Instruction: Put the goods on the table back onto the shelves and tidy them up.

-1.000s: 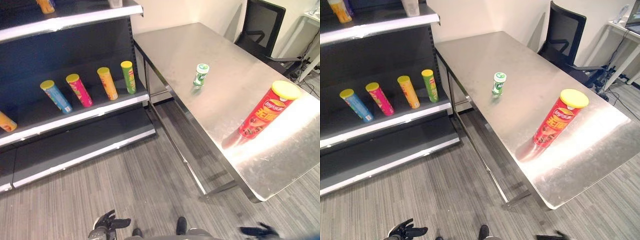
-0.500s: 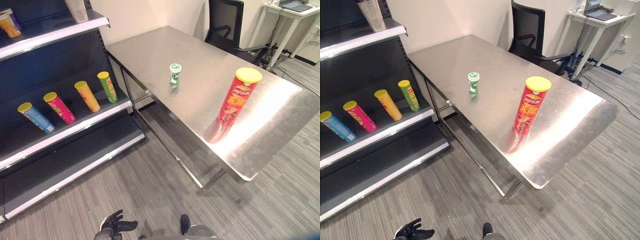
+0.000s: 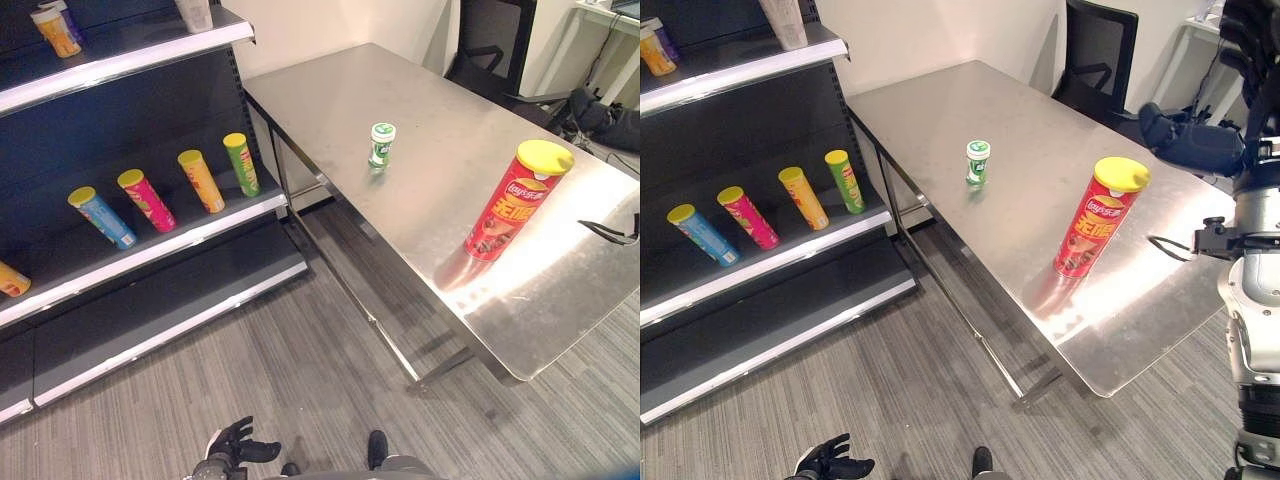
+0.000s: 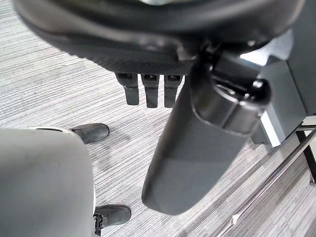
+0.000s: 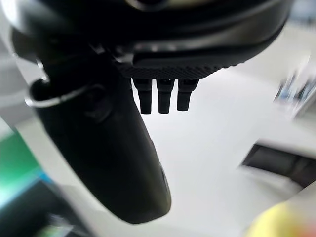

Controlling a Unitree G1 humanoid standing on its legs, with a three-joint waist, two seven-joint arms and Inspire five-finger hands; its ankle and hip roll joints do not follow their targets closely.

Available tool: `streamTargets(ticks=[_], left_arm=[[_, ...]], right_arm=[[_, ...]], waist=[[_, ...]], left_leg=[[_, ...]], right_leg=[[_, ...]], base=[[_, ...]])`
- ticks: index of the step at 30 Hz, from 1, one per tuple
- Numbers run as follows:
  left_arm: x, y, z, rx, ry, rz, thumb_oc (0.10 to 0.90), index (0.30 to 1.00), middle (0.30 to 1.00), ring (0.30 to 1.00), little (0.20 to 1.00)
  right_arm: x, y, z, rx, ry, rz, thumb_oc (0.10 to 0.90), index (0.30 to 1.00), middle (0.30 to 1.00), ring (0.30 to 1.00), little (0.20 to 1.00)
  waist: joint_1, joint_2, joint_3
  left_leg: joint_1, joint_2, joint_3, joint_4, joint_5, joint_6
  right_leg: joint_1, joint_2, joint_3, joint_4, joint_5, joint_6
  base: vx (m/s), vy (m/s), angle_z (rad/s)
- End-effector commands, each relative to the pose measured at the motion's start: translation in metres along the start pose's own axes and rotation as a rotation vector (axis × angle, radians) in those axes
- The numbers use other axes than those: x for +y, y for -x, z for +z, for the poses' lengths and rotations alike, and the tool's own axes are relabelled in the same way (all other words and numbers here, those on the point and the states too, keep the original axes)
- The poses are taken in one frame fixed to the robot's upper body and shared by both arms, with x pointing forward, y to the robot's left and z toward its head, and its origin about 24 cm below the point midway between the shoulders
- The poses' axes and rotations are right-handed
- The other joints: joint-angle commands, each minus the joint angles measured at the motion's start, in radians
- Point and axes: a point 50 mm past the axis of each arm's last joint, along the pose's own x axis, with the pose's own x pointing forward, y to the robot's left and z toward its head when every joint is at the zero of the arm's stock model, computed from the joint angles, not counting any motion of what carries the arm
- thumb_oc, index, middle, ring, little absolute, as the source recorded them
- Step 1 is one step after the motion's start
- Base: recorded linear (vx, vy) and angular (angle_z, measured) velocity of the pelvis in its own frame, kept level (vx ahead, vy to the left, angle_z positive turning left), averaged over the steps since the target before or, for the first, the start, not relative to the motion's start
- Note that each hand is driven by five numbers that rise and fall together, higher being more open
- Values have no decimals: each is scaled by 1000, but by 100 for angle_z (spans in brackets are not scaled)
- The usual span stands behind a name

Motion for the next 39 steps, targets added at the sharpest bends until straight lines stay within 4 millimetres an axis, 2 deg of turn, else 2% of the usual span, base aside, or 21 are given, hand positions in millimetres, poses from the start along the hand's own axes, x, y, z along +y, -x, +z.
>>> streamTargets(ticks=[1, 6, 7, 10, 13, 20, 24, 27, 32, 39], left_arm=[[21, -4, 25, -80, -128, 37, 800, 900, 900, 900, 900], [20, -4, 29, -97, -128, 24, 800, 900, 900, 900, 900], [20, -4, 28, -97, -128, 24, 800, 900, 900, 900, 900], [20, -4, 28, -102, -133, 4, 800, 900, 900, 900, 900], [23, -3, 26, -94, -136, 6, 800, 900, 900, 900, 900], [29, -3, 28, -97, -145, 34, 800, 900, 900, 900, 900], [28, -3, 28, -100, -147, 31, 800, 900, 900, 900, 900], [29, -3, 25, -89, -139, 33, 800, 900, 900, 900, 900], [30, -2, 23, -82, -140, 33, 800, 900, 900, 900, 900], [29, -2, 23, -74, -141, 29, 800, 900, 900, 900, 900]], right_arm=[[-16, -23, 50, -277, -80, -87, 800, 900, 900, 900, 900], [3, -25, 47, -237, -181, 91, 800, 900, 900, 900, 900], [3, -25, 47, -237, -182, 93, 800, 900, 900, 900, 900], [11, -19, 46, -175, -91, 288, 800, 900, 900, 900, 900], [-1, -15, 39, -91, 71, 344, 800, 900, 900, 900, 900], [-24, -15, 20, 11, 374, 270, 800, 900, 900, 900, 900], [-24, -14, 5, 74, 323, 251, 800, 900, 900, 900, 900], [-17, -12, -8, 121, 183, 250, 800, 900, 900, 900, 900], [-16, -9, -19, 166, 69, 224, 800, 900, 900, 900, 900], [-23, -2, -36, 257, 75, 191, 800, 900, 900, 900, 900]], waist=[[7, -108, -49], [11, -114, -50], [10, -113, -50], [3, -122, -49], [-10, -132, -48], [-15, -139, -43], [-6, -143, -39], [4, -146, -36], [10, -149, -32], [13, -149, -31]], left_leg=[[11, -51, 39, 3, -64, 7], [13, -52, 43, 3, -61, 5], [13, -52, 43, 3, -61, 5], [5, -49, 49, 3, -56, 1], [-2, -48, 57, 3, -55, -1], [-6, -47, 64, 3, -54, 1], [-4, -46, 56, 3, -53, -1], [-7, -45, 48, 3, -50, -3], [-8, -45, 43, 3, -48, -5], [-7, -47, 39, 3, -49, -6]], right_leg=[[77, -48, 28, 4, -79, 87], [82, -51, 25, 4, -77, 87], [82, -51, 25, 4, -77, 87], [72, -54, 22, 4, -70, 89], [59, -57, 26, 4, -60, 93], [52, -61, 32, 4, -53, 96], [58, -62, 23, 4, -58, 94], [60, -62, 14, 4, -60, 93], [64, -63, 6, 4, -63, 92], [70, -63, -5, 4, -66, 92]], base=[[0, 0, 0], [8, 15, -4], [3, 17, -3], [0, 0, 0], [0, 0, 0], [-8, 12, -11], [0, 0, 0], [7, -19, 5], [9, -18, 14], [3, -4, 3]])
